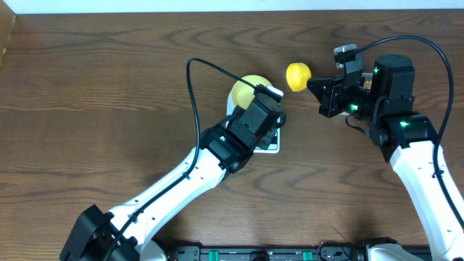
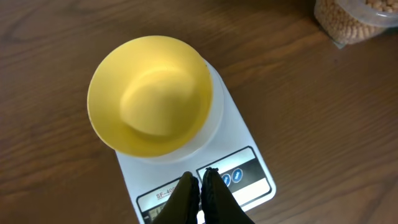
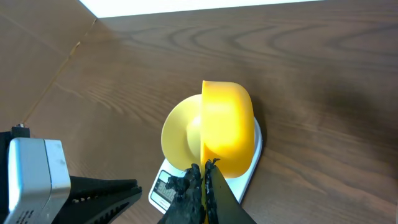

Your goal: Scoop item into bowl and weigh 50g on scale

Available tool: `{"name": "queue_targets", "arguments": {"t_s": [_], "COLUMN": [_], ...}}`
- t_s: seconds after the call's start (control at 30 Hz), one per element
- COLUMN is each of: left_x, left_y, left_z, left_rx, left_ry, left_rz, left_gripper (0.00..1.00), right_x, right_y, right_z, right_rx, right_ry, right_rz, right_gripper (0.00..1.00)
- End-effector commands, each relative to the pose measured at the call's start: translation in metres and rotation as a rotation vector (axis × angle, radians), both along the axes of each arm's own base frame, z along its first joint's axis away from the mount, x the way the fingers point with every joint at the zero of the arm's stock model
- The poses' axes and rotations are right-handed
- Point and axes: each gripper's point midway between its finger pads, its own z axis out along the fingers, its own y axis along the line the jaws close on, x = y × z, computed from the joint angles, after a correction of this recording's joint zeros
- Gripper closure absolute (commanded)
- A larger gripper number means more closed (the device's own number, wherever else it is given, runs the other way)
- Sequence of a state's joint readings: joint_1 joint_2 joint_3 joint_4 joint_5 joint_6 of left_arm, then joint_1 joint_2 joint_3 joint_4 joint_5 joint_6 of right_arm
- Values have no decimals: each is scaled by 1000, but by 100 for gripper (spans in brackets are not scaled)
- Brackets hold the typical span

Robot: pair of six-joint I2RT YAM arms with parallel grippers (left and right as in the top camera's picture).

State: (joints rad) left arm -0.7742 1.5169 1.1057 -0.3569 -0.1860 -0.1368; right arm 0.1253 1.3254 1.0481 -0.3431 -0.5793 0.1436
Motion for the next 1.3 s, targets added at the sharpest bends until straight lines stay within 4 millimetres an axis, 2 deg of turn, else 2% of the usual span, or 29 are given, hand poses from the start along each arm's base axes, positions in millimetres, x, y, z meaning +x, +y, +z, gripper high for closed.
{"name": "queue_targets", "arguments": {"t_s": [0.0, 0.57, 0.7, 0.77, 0.8, 0.93, 0.97, 1.03, 1.13, 1.2, 1.27], "left_x": [1, -2, 17, 39, 63, 110, 126, 132, 129, 120, 113], "left_y": [3, 7, 22, 43, 72, 148, 194, 234, 280, 297, 304], "left_z": [1, -4, 10, 33, 60, 116, 133, 137, 118, 96, 78], "left_rx": [-20, -1, -40, -94, -151, -220, -246, -238, -184, -141, -109], "left_ry": [11, 30, -9, -74, -155, -371, -453, -481, -425, -343, -272], "left_rz": [38, 41, 99, 170, 255, 427, 533, 620, 723, 766, 785], "left_gripper": [92, 92, 92, 92, 92, 92, 92, 92, 92, 92, 92], "right_x": [3, 2, 3, 7, 11, 23, 30, 38, 50, 53, 55], "right_y": [-3, -4, -3, -5, -10, -27, -40, -57, -86, -99, -111], "right_z": [6, 3, 5, 9, 14, 26, 30, 31, 31, 31, 28], "right_rx": [-11, -15, -13, -10, 12, 35, 28, 3, -55, -72, -42], "right_ry": [-21, -7, -17, -40, -42, -85, -109, -128, -152, -155, -118], "right_rz": [0, -3, -3, -9, -39, -97, -139, -204, -329, -383, -456], "right_gripper": [99, 99, 99, 99, 99, 99, 99, 99, 99, 99, 99]}}
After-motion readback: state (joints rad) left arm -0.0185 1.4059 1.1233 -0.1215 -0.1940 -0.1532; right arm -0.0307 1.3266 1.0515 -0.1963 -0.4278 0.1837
